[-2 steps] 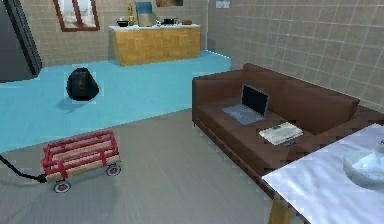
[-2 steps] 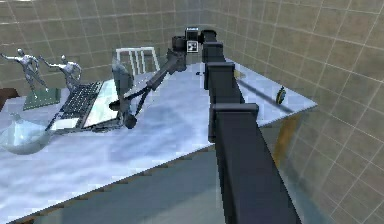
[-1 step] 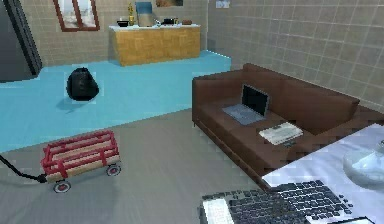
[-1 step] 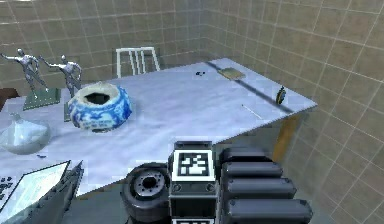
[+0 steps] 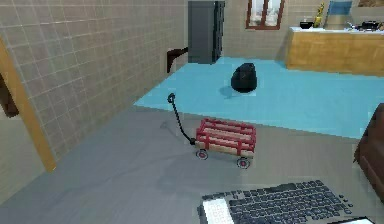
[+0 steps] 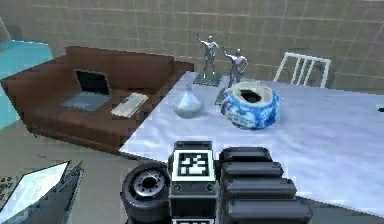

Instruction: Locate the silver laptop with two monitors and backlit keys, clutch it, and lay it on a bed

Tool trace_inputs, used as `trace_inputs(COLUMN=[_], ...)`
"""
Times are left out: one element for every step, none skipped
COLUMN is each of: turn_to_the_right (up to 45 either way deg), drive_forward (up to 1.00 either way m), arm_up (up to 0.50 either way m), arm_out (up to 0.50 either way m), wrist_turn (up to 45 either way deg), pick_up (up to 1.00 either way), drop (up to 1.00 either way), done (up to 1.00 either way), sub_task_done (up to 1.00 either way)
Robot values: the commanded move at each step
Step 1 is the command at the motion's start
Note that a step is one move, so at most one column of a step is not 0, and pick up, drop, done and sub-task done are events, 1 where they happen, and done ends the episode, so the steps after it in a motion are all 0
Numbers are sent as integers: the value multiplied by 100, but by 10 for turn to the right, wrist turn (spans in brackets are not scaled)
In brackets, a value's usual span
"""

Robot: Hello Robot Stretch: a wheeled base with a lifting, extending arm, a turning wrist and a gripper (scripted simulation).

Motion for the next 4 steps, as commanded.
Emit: trace_inputs(turn_to_the_right=[-180,0,-450,-60], drive_forward=[0,90,0,0], arm_up=[0,0,0,0], arm_out=[0,0,0,0], wrist_turn=[0,0,0,0], pick_up=[0,0,0,0], drop=[0,0,0,0], done=[0,0,0,0], sub_task_done=[0,0,0,0])
